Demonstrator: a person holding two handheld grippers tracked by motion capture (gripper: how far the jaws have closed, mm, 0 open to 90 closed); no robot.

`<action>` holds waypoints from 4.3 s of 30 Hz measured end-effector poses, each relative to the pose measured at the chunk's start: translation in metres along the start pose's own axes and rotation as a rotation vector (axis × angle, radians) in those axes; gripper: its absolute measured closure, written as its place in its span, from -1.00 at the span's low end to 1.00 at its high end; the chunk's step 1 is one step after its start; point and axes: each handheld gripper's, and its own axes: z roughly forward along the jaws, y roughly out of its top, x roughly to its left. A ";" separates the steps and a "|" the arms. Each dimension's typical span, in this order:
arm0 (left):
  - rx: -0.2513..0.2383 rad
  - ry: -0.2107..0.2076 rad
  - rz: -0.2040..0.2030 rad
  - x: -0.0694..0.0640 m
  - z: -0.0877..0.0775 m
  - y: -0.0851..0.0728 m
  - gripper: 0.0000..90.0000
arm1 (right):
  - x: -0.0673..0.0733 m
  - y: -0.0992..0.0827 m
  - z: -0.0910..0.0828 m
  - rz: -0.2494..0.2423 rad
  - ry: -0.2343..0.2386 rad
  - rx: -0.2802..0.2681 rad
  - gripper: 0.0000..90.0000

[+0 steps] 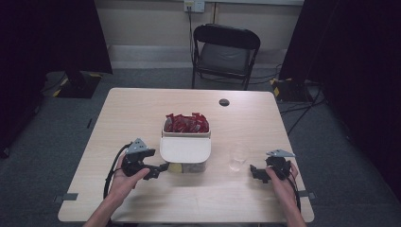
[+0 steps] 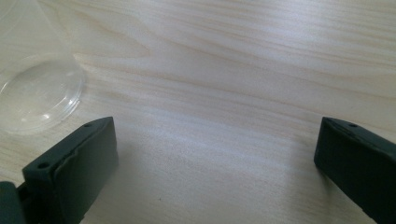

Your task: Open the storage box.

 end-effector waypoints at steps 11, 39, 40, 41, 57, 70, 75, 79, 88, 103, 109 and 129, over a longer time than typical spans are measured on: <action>0.000 0.006 0.020 -0.001 0.007 0.004 -0.62 | 0.000 0.000 0.000 0.000 0.000 0.000 -1.00; -0.050 -0.015 0.019 -0.002 -0.003 0.018 -0.64 | 0.000 0.000 0.000 -0.001 0.000 0.000 -1.00; -0.051 -0.015 0.018 -0.001 -0.004 0.018 -0.64 | 0.000 0.000 0.000 0.000 0.000 0.000 -1.00; -0.051 -0.014 0.016 -0.001 -0.005 0.018 -0.64 | 0.000 0.000 0.000 0.000 0.000 0.000 -1.00; -0.068 -0.019 0.015 0.002 -0.009 0.028 -0.64 | 0.000 0.000 0.000 -0.001 0.000 0.000 -1.00; -0.079 -0.012 0.018 0.007 -0.011 0.039 -0.64 | 0.000 0.000 0.000 0.000 0.000 0.000 -1.00; -0.088 -0.024 0.015 0.009 -0.012 0.043 -0.64 | 0.000 0.000 0.000 0.000 0.000 0.000 -1.00; -0.089 -0.028 0.007 0.010 -0.011 0.043 -0.64 | 0.000 0.000 0.000 -0.001 0.000 0.000 -1.00; -0.086 -0.022 0.017 0.013 -0.010 0.053 -0.64 | 0.000 0.000 0.000 0.000 0.000 0.000 -1.00; -0.103 -0.033 0.016 0.021 -0.011 0.069 -0.65 | 0.000 0.000 0.000 0.000 0.000 0.000 -1.00; -0.098 -0.038 0.017 0.023 -0.006 0.072 -0.65 | 0.000 0.000 0.000 0.000 0.000 0.000 -1.00; -0.114 -0.017 0.003 0.039 0.001 0.083 -0.65 | 0.000 0.000 0.000 -0.001 0.002 0.001 -1.00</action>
